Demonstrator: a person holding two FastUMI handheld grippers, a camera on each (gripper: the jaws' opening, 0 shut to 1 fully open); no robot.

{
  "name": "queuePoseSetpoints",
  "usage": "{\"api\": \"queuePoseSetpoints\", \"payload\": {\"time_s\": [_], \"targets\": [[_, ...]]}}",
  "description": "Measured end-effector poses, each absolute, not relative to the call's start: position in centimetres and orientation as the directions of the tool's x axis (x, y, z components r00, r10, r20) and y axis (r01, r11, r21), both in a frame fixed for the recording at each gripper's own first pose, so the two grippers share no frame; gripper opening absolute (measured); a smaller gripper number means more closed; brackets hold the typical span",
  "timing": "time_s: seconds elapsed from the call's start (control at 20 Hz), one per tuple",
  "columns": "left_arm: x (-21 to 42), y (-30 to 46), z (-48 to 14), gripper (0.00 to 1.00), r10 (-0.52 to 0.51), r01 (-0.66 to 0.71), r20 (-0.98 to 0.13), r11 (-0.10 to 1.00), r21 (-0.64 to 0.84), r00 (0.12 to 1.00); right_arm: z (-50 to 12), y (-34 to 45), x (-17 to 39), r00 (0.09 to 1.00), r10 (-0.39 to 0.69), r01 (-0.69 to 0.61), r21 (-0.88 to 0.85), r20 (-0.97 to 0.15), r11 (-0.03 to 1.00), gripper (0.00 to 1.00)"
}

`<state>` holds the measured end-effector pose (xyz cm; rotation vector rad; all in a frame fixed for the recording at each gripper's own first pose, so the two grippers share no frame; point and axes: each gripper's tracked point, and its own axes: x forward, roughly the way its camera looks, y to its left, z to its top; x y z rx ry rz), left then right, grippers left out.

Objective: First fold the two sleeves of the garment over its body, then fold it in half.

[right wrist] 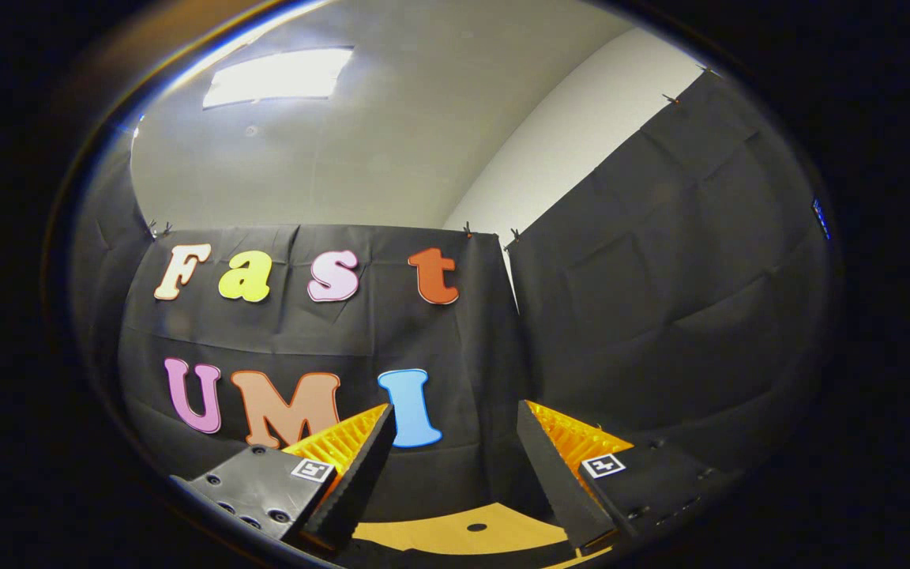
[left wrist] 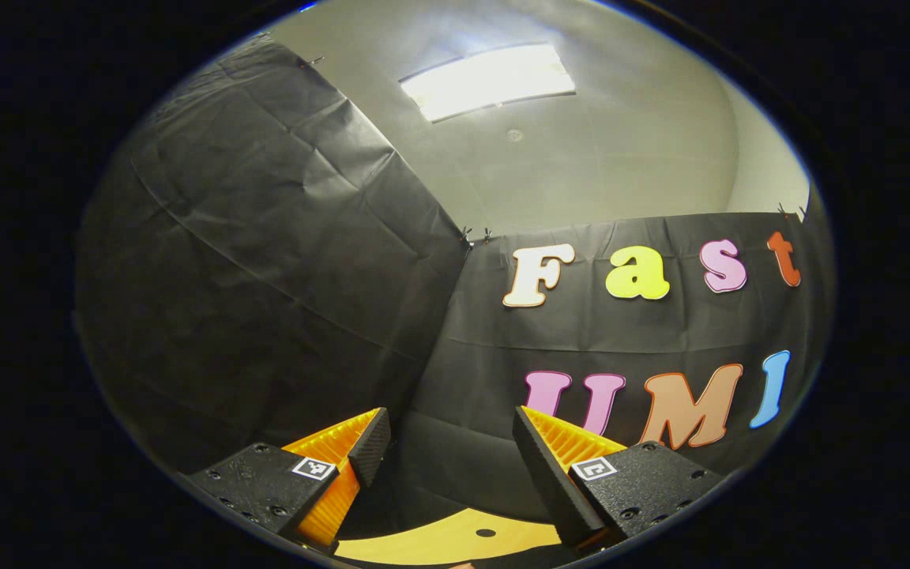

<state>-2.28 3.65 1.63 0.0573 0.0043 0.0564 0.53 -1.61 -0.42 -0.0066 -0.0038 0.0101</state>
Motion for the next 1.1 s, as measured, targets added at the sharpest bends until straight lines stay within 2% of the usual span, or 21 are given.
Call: {"api": "queuePoseSetpoints", "payload": {"time_s": [0.25, 0.3, 0.35, 0.6, 0.8, 0.85, 0.9, 1.0, 1.1], "targets": [[-2.2, 2.8, 2.1, 0.91, 0.031, -0.031, 0.006, 0.999, 0.045, 1.000, -1.3, -3.4, 0.9, 0.999, -0.007, 0.006, -0.035, -0.039, 0.999, 0.96], [-2.3, 3.0, 2.2, 0.91, 0.032, -0.032, 0.005, 0.998, 0.048, 0.999, -1.5, -4.0, 1.0, 0.999, -0.013, 0.012, -0.031, -0.050, 0.999, 0.99], [-2.4, 3.1, 2.3, 0.92, 0.036, -0.037, 0.008, 0.998, 0.054, 0.999, -1.7, -5.2, 1.1, 0.997, -0.038, 0.037, -0.024, -0.060, 0.999, 0.96], [-2.4, 3.0, 2.7, 0.91, 0.059, -0.061, 0.052, 0.997, 0.046, 0.997, -1.9, -9.1, 1.0, 0.991, -0.123, 0.124, 0.006, -0.055, 0.992, 0.97], [-2.2, 3.2, 1.7, 0.93, 0.061, -0.060, 0.018, 0.998, -0.018, 0.998, -3.7, -9.3, 0.8, 0.989, -0.126, 0.127, 0.006, -0.078, 0.992, 0.96], [-2.4, 3.1, 1.3, 0.91, 0.057, -0.057, 0.008, 0.998, -0.027, 0.998, -4.1, -9.1, 0.8, 0.988, -0.126, 0.126, -0.006, -0.088, 0.992, 0.94], [-2.5, 3.1, 1.1, 0.93, 0.058, -0.058, 0.003, 0.998, -0.026, 0.998, -4.8, -9.1, 1.0, 0.986, -0.131, 0.130, -0.020, -0.100, 0.991, 0.97], [-2.4, 3.2, 1.1, 0.90, 0.066, -0.066, 0.001, 0.998, -0.003, 0.998, -7.0, -9.6, 1.3, 0.979, -0.148, 0.143, -0.049, -0.142, 0.989, 0.97], [-2.4, 3.1, 1.5, 0.92, 0.069, -0.069, 0.004, 0.997, 0.020, 0.998, -10.3, -10.1, 1.8, 0.964, -0.165, 0.153, -0.071, -0.209, 0.986, 0.96]]}}
